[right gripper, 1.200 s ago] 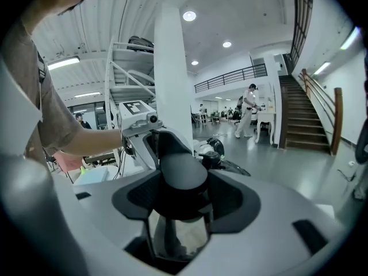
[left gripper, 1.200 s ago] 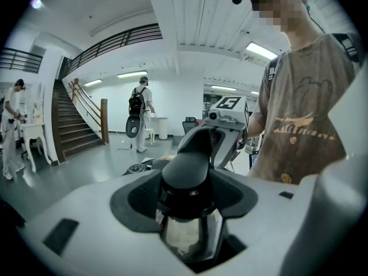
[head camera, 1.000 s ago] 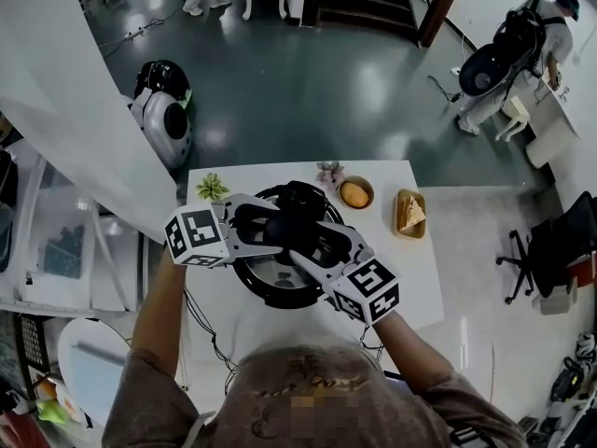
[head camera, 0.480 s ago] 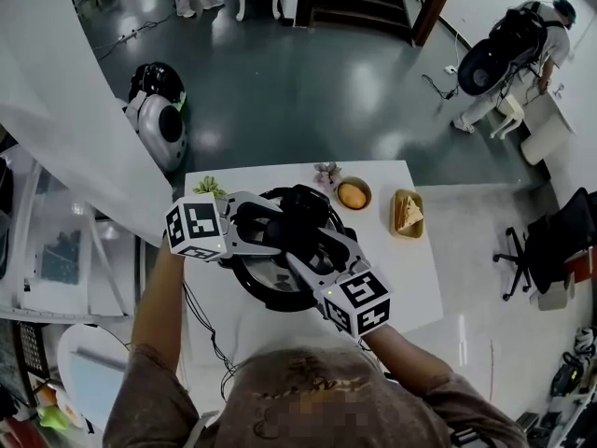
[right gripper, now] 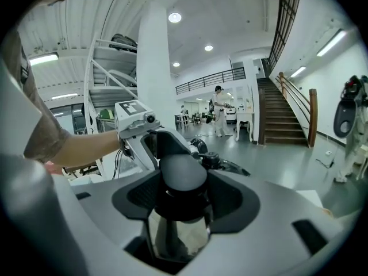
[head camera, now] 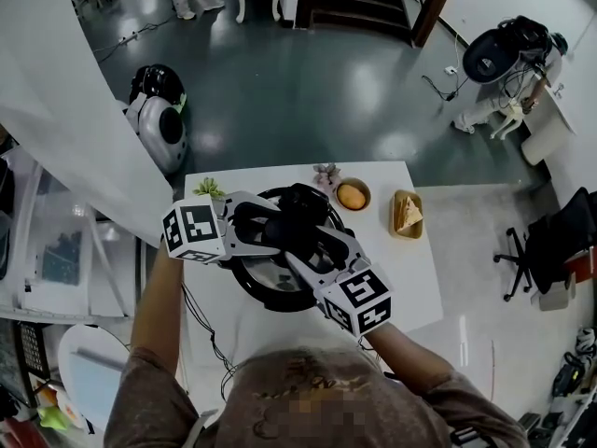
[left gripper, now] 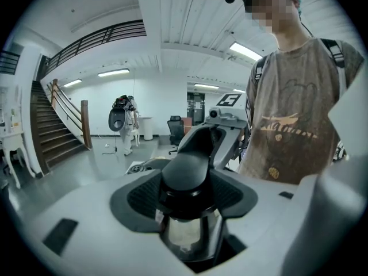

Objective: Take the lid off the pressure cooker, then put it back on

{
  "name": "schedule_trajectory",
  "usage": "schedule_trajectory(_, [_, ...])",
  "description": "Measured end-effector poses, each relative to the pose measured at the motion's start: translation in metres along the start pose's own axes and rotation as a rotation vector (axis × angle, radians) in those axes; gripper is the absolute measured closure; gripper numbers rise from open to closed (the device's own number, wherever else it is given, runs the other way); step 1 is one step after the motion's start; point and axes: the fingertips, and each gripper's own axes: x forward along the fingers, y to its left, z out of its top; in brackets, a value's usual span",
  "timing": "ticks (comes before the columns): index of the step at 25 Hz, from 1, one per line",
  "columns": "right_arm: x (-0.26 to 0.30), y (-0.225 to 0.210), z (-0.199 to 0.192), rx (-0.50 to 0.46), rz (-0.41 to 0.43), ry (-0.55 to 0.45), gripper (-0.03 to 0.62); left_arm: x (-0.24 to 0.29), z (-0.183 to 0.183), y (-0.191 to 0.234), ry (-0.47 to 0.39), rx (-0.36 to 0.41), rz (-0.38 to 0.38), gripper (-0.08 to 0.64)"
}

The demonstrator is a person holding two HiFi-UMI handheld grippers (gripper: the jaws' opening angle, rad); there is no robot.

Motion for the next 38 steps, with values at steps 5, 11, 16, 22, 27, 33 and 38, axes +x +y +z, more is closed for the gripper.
schedule_trajectory(5, [-0.006,0.001,0.012,-0.028,0.022,-0.009,0.334,-0.007,0.015,-0.001,0.013,0.032,0.042,0.296])
schedule_trajectory(11, [-0.012,0.003,0.015,-0.041,0.024,-0.005,0.334,-0.007,0.02,-0.006,0.053,0.048,0.055,0.296])
schedule_trajectory(16, [-0.015,0.009,0.019,-0.059,0.015,-0.014,0.334,-0.01,0.023,-0.01,0.025,0.028,0.057,0.295])
schedule_trajectory(22, [-0.028,0.006,0.022,-0.059,-0.007,-0.034,0.334,-0.005,0.034,-0.014,0.02,0.054,0.055,0.295])
schedule_trajectory(27, [-0.036,0.001,0.021,-0.056,-0.027,-0.043,0.334,0.004,0.04,-0.015,0.025,0.068,0.044,0.295])
schedule_trajectory(33, [-0.078,-0.034,0.014,-0.053,-0.025,-0.053,0.334,0.051,0.068,-0.016,0.029,0.073,0.041,0.295])
schedule_trajectory(38, [-0.106,-0.058,0.007,-0.059,-0.006,-0.062,0.334,0.084,0.085,-0.018,0.039,0.069,0.057,0.295])
